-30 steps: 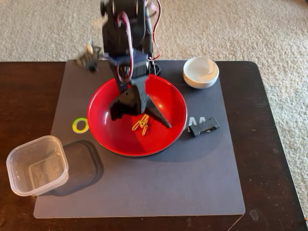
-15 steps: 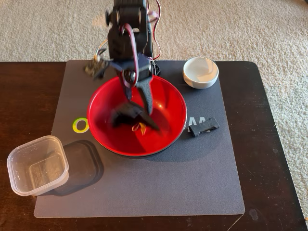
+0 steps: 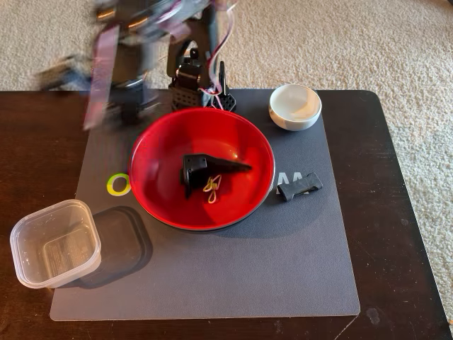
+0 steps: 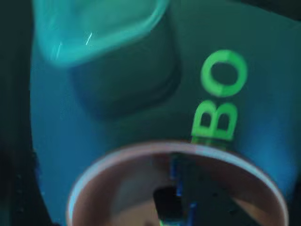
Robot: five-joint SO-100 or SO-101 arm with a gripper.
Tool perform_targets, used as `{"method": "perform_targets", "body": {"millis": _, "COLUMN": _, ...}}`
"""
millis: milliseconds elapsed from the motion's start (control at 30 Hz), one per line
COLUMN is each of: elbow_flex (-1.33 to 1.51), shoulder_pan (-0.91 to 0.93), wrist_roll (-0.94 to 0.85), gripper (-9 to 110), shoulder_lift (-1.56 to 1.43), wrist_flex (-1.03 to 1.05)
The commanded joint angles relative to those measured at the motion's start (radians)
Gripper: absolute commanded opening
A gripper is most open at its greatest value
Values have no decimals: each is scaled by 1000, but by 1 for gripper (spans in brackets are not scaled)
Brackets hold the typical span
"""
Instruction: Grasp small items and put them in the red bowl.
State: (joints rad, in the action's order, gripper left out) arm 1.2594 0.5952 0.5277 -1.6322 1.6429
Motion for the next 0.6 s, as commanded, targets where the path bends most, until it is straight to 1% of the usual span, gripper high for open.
{"method": "perform_targets", "body": {"millis": 0, "elbow_flex": -347, "shoulder_pan": 172, "wrist_roll": 20, "gripper": 35, "shoulder_lift": 319, "wrist_flex": 60}}
{"method": "perform_targets", "body": {"millis": 67, "elbow_flex": -376, "shoulder_pan": 209, "wrist_roll": 61, "gripper": 35, "shoulder_lift": 382, "wrist_flex": 57}}
{"method": "perform_targets", "body": {"millis": 267, "elbow_flex": -515, "shoulder_pan": 242, "wrist_roll": 126, "gripper": 34, "shoulder_lift": 558, "wrist_flex": 57}}
{"method": "perform_targets", "body": {"millis": 367, "elbow_flex": -589, "shoulder_pan": 222, "wrist_roll": 164, "gripper": 33, "shoulder_lift": 652, "wrist_flex": 61}}
{"method": "perform_targets", "body": {"millis": 467, "elbow_flex": -597, "shoulder_pan": 189, "wrist_roll": 233, "gripper": 33, "shoulder_lift": 687, "wrist_flex": 60}}
{"method": "perform_targets", "body": {"millis": 567, "elbow_flex": -601, "shoulder_pan": 172, "wrist_roll": 244, "gripper": 31, "shoulder_lift": 730, "wrist_flex": 63}}
